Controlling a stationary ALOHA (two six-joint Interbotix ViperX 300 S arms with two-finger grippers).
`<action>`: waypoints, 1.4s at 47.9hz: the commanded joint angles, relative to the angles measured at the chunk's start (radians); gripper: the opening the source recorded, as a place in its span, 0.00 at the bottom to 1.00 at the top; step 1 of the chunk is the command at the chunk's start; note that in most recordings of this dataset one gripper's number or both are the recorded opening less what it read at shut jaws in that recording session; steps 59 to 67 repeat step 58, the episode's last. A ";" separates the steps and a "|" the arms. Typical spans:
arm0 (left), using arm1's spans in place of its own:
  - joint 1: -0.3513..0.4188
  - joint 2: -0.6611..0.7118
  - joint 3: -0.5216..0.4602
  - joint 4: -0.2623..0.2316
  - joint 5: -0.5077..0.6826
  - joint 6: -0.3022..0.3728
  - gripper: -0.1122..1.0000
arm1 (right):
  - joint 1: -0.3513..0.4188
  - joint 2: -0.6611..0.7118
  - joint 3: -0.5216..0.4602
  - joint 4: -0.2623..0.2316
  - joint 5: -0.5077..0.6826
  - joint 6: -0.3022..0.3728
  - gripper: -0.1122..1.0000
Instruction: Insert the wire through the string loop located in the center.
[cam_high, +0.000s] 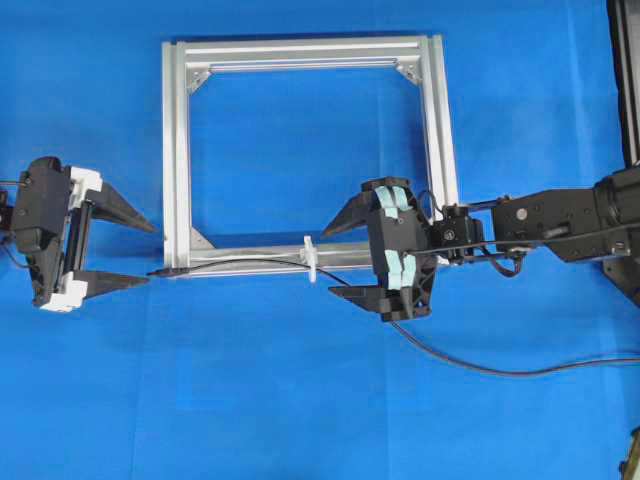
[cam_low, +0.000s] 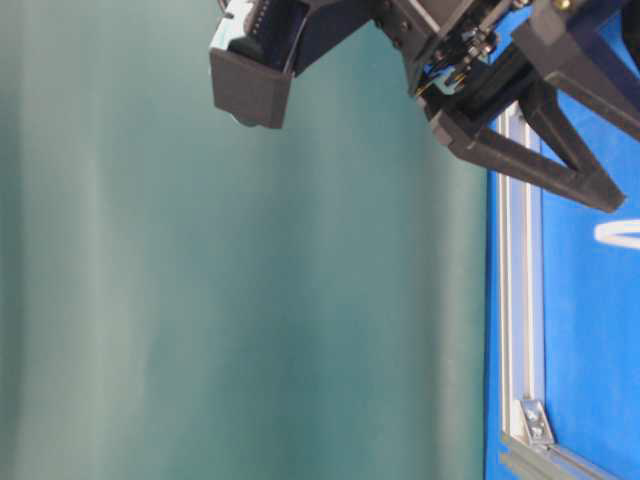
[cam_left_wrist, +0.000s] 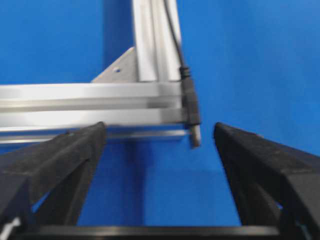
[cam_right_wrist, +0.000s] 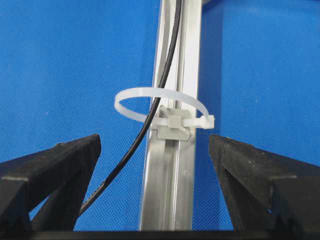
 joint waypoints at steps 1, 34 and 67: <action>0.006 -0.006 -0.012 -0.002 0.002 -0.006 0.92 | 0.003 -0.034 -0.005 0.000 -0.003 0.002 0.96; 0.025 -0.184 -0.064 -0.002 0.146 0.006 0.92 | 0.008 -0.209 -0.003 -0.002 0.130 0.002 0.96; 0.060 -0.319 -0.067 -0.002 0.244 0.005 0.92 | 0.008 -0.302 -0.002 -0.003 0.201 0.000 0.96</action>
